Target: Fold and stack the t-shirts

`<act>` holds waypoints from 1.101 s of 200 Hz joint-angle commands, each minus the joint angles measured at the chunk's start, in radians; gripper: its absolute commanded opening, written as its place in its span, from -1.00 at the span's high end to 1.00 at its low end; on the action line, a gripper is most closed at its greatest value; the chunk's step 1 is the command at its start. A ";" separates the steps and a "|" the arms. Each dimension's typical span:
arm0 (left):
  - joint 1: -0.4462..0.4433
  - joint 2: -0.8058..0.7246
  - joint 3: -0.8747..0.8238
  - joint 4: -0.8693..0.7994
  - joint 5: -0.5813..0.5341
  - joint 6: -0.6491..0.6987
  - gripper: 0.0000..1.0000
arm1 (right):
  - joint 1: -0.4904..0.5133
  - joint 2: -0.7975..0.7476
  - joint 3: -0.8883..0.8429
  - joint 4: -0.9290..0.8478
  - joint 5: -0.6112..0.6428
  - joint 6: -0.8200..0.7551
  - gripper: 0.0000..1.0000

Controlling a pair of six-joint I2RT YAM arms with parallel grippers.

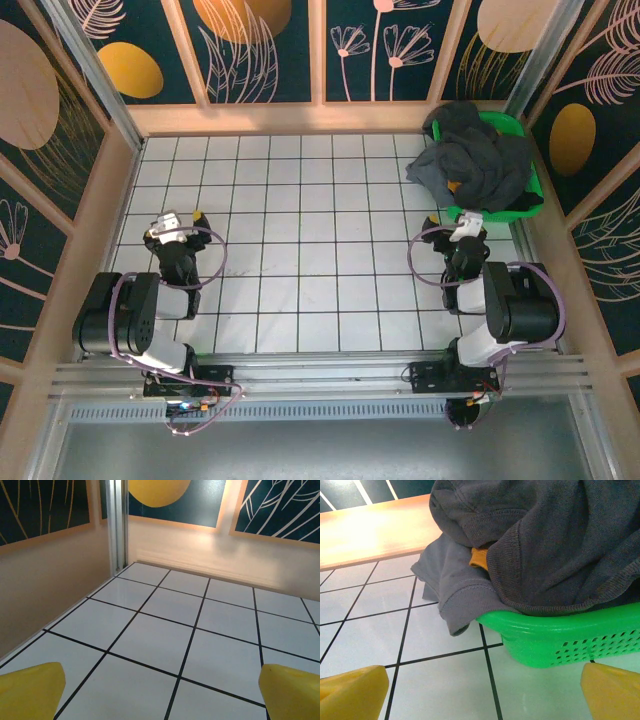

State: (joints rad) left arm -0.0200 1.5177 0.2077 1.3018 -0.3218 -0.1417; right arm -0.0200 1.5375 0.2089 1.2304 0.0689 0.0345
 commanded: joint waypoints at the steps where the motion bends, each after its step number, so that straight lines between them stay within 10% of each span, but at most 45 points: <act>1: -0.005 -0.004 -0.001 0.017 -0.008 0.013 -0.98 | -0.006 0.000 0.017 0.030 -0.019 -0.005 -0.98; 168: -0.005 -0.025 0.001 0.007 -0.008 0.015 -0.97 | 0.001 -0.011 0.011 0.050 0.005 -0.008 -0.98; 197: -0.028 -0.247 0.141 -0.372 -0.070 -0.009 -0.98 | 0.119 -0.300 0.188 -0.357 0.225 -0.053 -0.98; 220: -0.046 -0.403 0.236 -0.360 -0.122 -0.047 -0.98 | 0.142 -0.409 0.463 -0.589 0.284 0.108 -0.98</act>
State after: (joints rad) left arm -0.0494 1.2602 0.3271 1.0077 -0.3614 -0.1394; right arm 0.1078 1.2461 0.4034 0.8928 0.2379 0.0113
